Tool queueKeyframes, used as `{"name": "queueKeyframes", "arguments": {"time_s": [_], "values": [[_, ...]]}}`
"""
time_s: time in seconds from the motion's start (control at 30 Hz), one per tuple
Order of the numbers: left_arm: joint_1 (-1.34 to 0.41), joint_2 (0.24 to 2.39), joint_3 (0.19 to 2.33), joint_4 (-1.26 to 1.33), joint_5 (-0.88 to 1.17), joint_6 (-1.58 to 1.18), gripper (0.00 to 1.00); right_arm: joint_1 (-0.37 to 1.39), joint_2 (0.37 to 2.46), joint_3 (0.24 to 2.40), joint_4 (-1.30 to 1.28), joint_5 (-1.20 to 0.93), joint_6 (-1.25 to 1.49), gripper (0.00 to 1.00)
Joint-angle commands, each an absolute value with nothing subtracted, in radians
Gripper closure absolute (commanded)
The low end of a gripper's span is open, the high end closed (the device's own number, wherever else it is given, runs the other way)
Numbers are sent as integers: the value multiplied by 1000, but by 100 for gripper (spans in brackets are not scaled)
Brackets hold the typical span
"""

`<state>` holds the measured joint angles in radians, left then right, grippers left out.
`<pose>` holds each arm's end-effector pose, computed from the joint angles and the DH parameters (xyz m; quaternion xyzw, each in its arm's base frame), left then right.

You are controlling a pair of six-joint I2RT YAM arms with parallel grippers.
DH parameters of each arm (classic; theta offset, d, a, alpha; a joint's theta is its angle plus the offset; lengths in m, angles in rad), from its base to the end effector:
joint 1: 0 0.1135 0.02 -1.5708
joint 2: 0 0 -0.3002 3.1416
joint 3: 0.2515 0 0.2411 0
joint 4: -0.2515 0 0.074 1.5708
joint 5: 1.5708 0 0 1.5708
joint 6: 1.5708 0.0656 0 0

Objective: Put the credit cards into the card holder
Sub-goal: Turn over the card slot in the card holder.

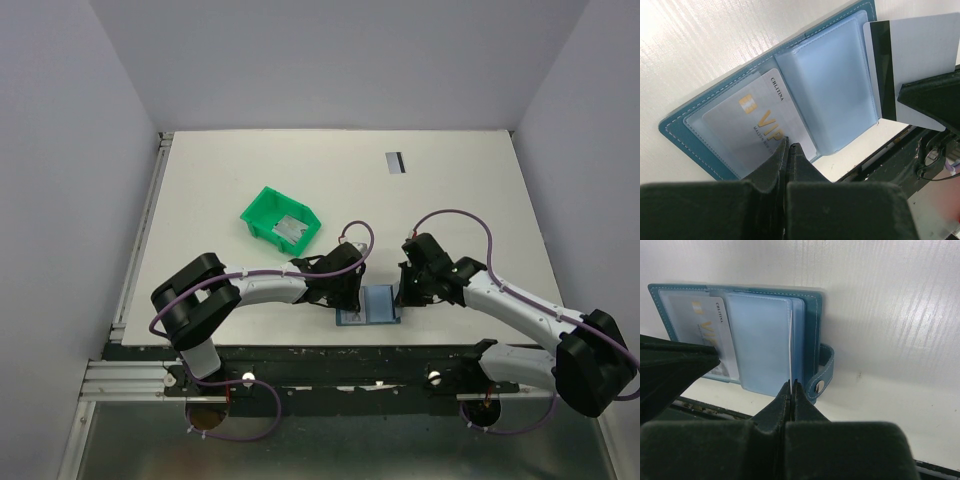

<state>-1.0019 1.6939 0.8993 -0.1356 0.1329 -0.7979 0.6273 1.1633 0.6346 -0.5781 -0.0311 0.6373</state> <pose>0.1793 -0.2965 0.1754 0.1172 0.9400 -0.2853 0.1459 0.1570 0.1163 0.1983 0.0013 0.9731 0.1481 0.1765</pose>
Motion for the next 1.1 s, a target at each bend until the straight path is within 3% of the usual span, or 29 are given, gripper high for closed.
{"name": "queueKeyframes", "arguments": {"time_s": [0.0,0.4,0.77,1.07], "values": [[-1005,1738,876,-196,126,-790,100,632,1173,621,-557,-61,643,100],[-1005,1735,871,-196,130,-790,100,632,1173,592,-472,-160,657,100],[-1005,1732,867,-195,127,-793,100,632,1149,620,-601,-5,686,100],[-1005,1735,871,-198,129,-792,100,632,1158,624,-604,-5,687,100]]}}
